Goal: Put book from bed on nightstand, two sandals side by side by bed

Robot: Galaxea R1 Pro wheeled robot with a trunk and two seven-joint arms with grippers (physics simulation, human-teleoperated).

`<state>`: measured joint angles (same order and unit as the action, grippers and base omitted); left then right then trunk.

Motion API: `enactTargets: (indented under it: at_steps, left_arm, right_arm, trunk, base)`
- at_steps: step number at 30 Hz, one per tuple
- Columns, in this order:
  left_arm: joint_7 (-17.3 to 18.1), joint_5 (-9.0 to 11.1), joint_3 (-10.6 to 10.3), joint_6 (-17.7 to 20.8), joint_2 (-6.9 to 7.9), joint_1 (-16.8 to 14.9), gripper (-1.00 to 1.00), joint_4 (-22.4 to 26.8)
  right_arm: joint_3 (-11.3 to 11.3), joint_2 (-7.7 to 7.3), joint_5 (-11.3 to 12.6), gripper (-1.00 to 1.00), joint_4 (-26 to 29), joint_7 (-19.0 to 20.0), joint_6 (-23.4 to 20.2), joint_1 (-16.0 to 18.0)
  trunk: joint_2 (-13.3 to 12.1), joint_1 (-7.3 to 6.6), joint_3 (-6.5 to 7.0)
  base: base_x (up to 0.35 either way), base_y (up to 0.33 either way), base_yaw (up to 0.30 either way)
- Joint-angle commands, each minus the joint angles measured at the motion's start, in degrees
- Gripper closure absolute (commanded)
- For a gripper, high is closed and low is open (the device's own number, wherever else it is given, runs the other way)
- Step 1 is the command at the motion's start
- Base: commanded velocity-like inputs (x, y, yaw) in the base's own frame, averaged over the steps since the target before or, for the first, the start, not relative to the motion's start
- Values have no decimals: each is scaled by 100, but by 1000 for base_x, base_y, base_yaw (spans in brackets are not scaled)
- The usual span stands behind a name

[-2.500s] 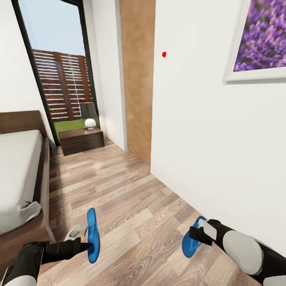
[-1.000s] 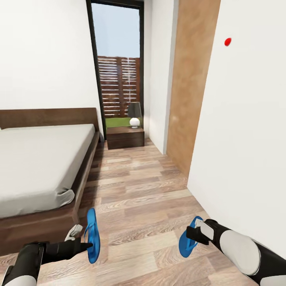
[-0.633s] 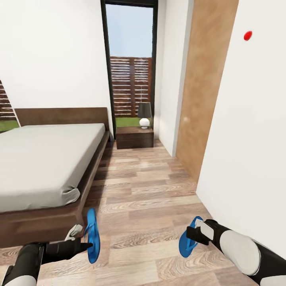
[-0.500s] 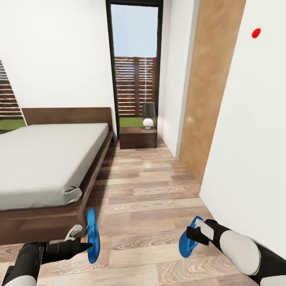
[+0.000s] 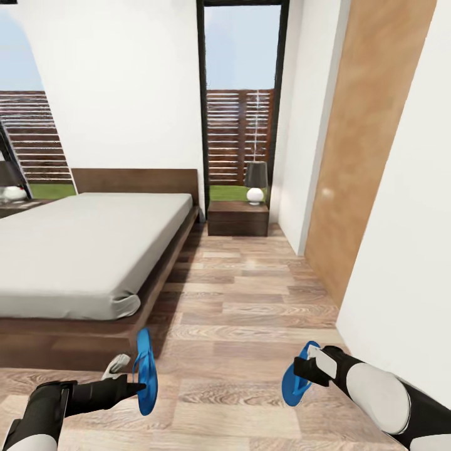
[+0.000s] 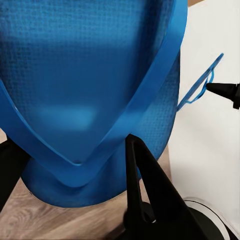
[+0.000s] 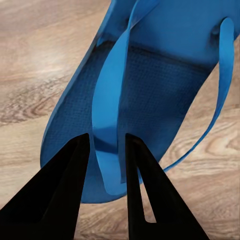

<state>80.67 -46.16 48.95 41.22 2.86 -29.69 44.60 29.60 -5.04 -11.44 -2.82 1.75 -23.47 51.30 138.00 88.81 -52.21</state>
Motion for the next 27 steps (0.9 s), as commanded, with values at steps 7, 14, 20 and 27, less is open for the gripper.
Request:
enactTargets:
  at_steps: [7, 14, 20, 27]
  left_arm:
    - [54, -59, 28, 61, 7, -10, 100, 5]
    - [54, -59, 27, 61, 4, -10, 100, 5]
    - [54, -60, 29, 61, 4, -10, 100, 5]
    - [54, -60, 33, 61, 7, -10, 100, 5]
  right_arm:
    - [37, -5, -51, 100, -8, 29, -9, 8]
    - [37, -5, -51, 100, -8, 27, -9, 5]
    - [37, -5, -51, 100, -8, 28, -9, 3]
    - [37, -5, -51, 100, -8, 32, -9, 5]
  trunk:
    - [3, 0, -6]
    - [3, 0, -6]
    - [3, 0, -6]
    - [3, 0, -6]
  base:
    - [146, -197, 263]
    - [132, -192, 263]
    - [127, -186, 263]
    - [108, -194, 263]
